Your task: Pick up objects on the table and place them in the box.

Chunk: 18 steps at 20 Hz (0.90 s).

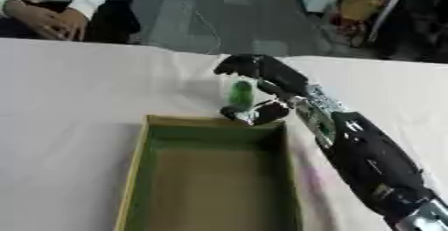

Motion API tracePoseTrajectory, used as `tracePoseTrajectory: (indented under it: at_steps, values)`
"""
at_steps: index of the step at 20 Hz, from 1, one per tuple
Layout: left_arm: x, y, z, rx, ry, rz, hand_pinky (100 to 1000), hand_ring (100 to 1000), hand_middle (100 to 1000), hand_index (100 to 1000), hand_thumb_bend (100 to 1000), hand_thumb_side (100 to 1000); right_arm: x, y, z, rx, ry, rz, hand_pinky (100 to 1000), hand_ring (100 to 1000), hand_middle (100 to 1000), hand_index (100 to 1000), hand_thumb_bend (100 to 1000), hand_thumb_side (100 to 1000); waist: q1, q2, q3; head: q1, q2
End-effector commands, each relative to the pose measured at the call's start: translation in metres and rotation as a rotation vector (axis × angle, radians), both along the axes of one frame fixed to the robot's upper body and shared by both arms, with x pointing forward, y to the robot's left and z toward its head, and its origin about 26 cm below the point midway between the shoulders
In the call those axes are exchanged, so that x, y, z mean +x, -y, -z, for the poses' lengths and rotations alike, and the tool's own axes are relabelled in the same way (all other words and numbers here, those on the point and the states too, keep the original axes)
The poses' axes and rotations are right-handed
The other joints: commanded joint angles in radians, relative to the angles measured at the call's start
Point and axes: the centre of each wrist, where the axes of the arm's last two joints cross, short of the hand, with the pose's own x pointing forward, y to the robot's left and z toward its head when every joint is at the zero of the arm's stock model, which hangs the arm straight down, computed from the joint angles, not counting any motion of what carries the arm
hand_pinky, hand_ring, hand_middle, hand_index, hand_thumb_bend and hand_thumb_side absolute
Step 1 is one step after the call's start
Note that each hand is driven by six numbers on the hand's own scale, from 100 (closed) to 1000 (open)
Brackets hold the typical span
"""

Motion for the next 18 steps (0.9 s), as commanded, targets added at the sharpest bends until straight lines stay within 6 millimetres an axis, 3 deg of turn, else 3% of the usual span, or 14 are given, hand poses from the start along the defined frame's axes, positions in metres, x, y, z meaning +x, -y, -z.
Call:
tracePoseTrajectory:
  at_steps: [1, 18]
  values:
    - [-0.004, 0.002, -0.007, 0.002, 0.032, 0.013, 651, 635, 779, 818, 338, 632, -0.005, 0.016, -0.014, 0.002, 0.023, 0.034, 546, 660, 742, 858, 416, 736, 0.005, -0.015, 0.002, 0.006, -0.014]
    - [-0.004, 0.004, -0.004, 0.002, 0.019, 0.022, 647, 630, 779, 818, 330, 644, -0.008, 0.025, -0.03, 0.036, 0.032, 0.04, 534, 635, 733, 850, 388, 754, 0.001, -0.005, 0.004, -0.008, -0.014]
